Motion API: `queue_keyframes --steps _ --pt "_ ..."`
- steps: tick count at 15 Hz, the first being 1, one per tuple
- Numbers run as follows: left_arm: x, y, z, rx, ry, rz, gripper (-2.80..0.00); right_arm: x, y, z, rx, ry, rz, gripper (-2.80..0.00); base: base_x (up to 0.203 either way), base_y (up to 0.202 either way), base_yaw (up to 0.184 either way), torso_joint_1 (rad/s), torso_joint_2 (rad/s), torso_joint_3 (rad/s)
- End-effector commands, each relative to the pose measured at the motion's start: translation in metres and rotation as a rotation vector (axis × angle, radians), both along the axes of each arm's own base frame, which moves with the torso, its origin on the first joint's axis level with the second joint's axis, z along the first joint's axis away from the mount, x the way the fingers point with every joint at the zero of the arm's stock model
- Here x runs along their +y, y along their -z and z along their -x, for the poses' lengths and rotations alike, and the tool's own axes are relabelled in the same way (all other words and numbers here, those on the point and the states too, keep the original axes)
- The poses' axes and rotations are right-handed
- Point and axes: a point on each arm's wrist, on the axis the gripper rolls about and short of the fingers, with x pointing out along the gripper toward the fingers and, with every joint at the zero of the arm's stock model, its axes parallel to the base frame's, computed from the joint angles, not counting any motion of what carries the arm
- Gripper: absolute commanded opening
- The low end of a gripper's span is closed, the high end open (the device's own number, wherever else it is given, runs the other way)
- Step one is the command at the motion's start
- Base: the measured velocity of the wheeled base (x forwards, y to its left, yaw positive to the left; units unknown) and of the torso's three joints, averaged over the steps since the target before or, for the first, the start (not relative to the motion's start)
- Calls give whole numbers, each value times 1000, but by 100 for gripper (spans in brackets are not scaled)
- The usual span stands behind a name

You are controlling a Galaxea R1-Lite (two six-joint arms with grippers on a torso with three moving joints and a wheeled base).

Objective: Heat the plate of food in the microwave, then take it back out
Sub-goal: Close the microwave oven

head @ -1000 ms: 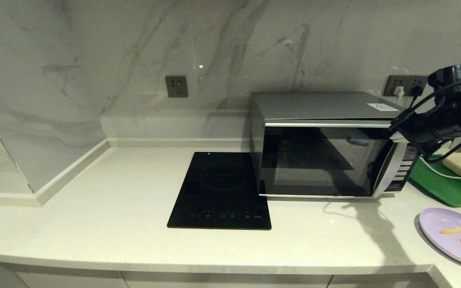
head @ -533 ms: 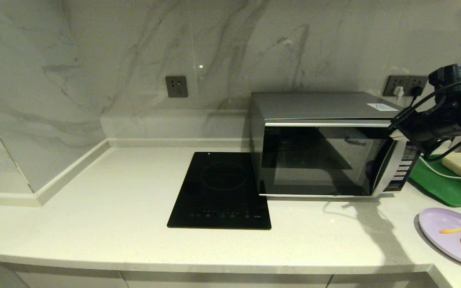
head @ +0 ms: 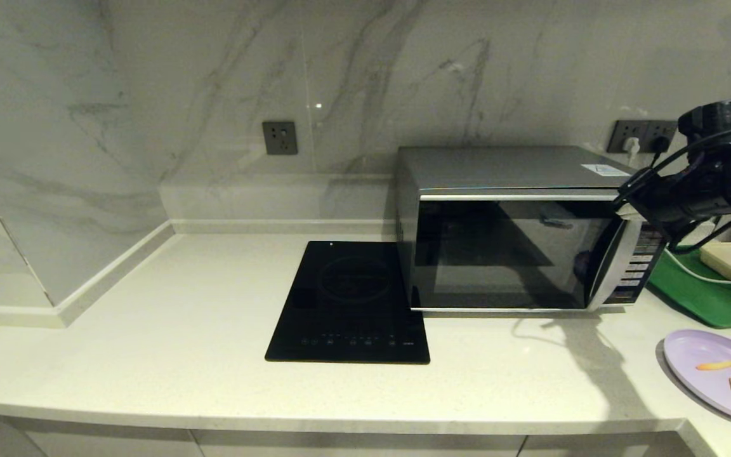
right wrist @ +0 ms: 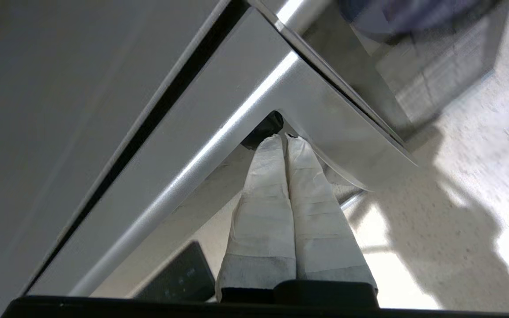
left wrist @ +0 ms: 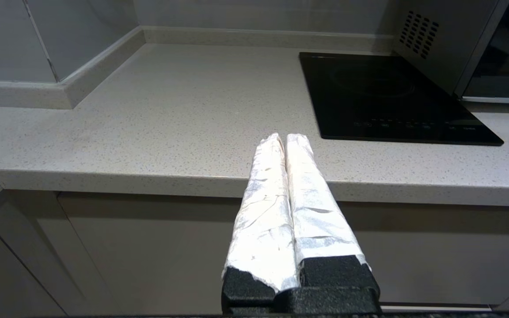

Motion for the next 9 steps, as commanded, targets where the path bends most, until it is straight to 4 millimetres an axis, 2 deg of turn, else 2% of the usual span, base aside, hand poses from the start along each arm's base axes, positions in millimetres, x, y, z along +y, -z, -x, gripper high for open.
queue_keyframes --steps 1,5,9 --pt "0 0 0 -2 -1 1 -280 -1 5 -4 -7 2 -5 -280 0 0 0 0 0 0" --pt "0 0 0 -1 -1 1 -280 1 -2 2 -21 -10 -12 -280 0 0 0 0 0 0" --pt "0 0 0 -1 -1 1 -280 7 -20 45 -15 -45 -2 -280 0 0 0 0 0 0"
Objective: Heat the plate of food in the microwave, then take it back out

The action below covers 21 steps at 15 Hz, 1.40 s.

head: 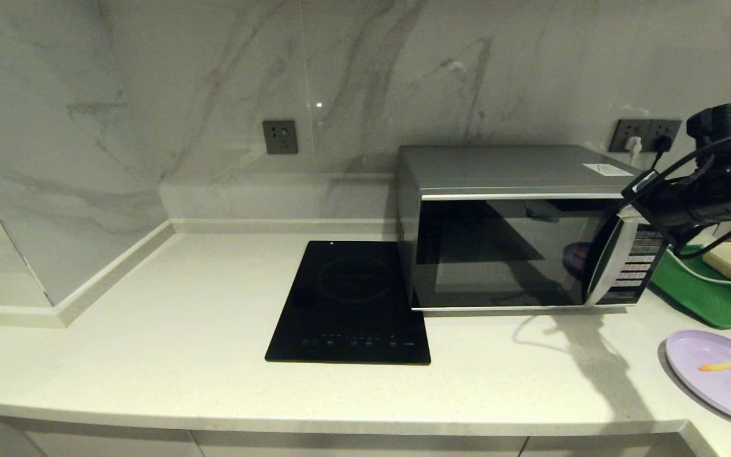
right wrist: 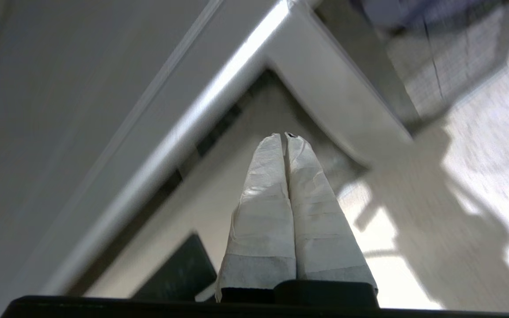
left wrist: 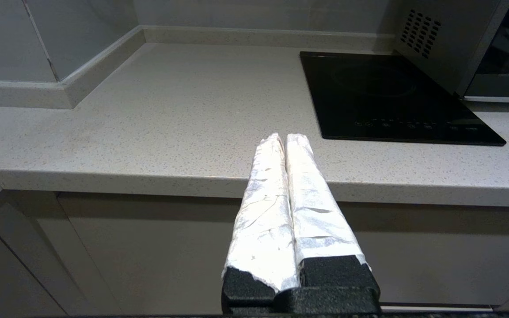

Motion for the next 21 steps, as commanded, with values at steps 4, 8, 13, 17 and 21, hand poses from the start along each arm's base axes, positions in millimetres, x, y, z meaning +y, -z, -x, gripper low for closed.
queue_keyframes --steps 4,8,13,17,21 --pt "0 0 0 -2 -1 1 -280 15 -37 98 -30 -166 -12 -280 0 0 0 0 0 0" --pt "0 0 0 -2 -1 1 -280 28 -42 185 29 -371 100 -280 0 0 0 0 0 0" --pt "0 0 0 -2 -1 1 -280 51 -46 247 91 -579 244 -280 0 0 0 0 0 0" --pt "0 0 0 -1 -1 1 -280 96 -42 200 183 -729 364 -280 0 0 0 0 0 0" --pt "0 0 0 -2 0 1 -280 149 -35 119 196 -766 380 -280 0 0 0 0 0 0"
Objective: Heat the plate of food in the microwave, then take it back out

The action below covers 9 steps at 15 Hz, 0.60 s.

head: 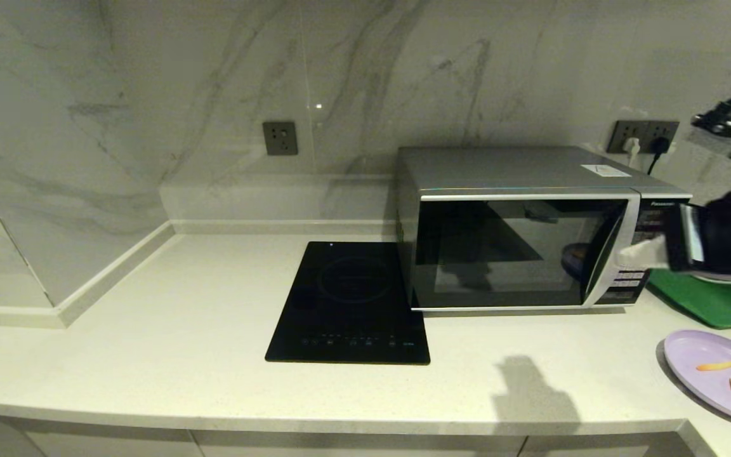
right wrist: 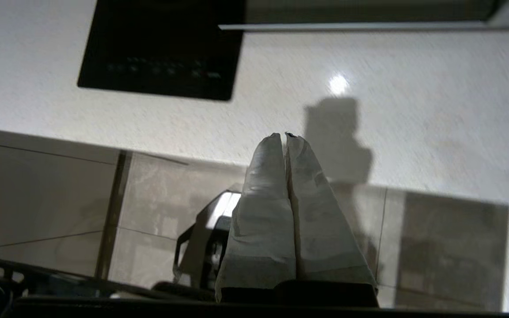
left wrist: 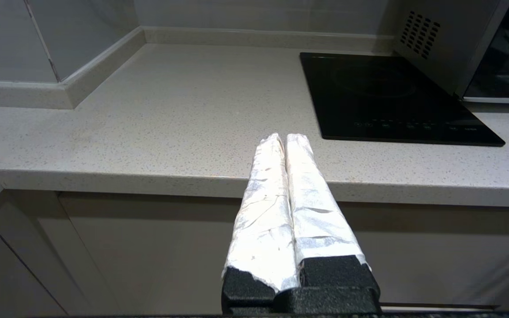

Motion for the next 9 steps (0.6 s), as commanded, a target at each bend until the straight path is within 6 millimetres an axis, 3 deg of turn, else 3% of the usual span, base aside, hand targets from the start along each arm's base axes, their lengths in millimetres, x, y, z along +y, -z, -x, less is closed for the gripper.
queue_keyframes --steps 1,5,9 --pt "0 0 0 -2 0 1 -280 39 33 -67 82 -29 32 -280 0 0 0 0 0 0" --pt "0 0 0 -2 -1 1 -280 90 48 -115 36 -94 12 -280 0 0 0 0 0 0" --pt "0 0 0 -2 -1 1 -280 113 52 -146 -10 -106 -8 -280 0 0 0 0 0 0"
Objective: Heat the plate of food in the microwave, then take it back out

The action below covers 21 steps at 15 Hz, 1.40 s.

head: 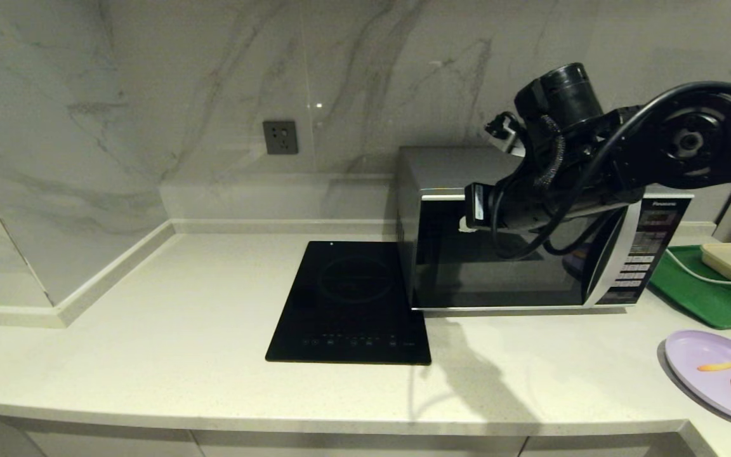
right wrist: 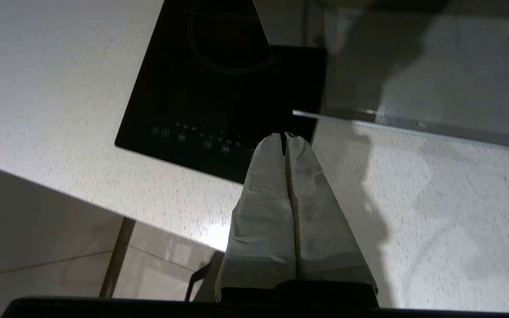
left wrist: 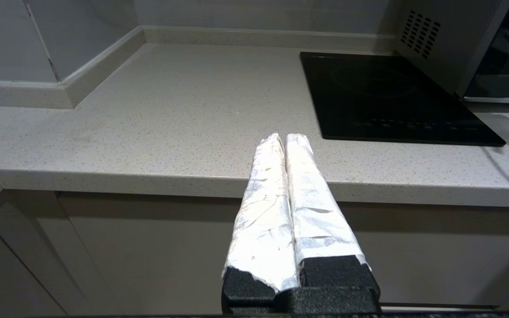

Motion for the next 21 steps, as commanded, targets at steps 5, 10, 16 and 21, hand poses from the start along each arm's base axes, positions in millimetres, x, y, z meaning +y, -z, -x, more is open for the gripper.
queue_keyframes --steps 5,10,16,21 --pt "0 0 0 -1 -1 1 -280 22 35 -40 21 21 28 -280 0 0 0 0 0 0" --pt "0 0 0 -1 -1 1 -280 20 32 -58 -100 49 -35 -280 0 0 0 0 0 0" --pt "0 0 0 -2 -1 1 -280 19 35 -70 -174 107 -38 -280 0 0 0 0 0 0" --pt "0 0 0 -2 -1 1 -280 21 40 -79 -211 114 -57 -280 0 0 0 0 0 0"
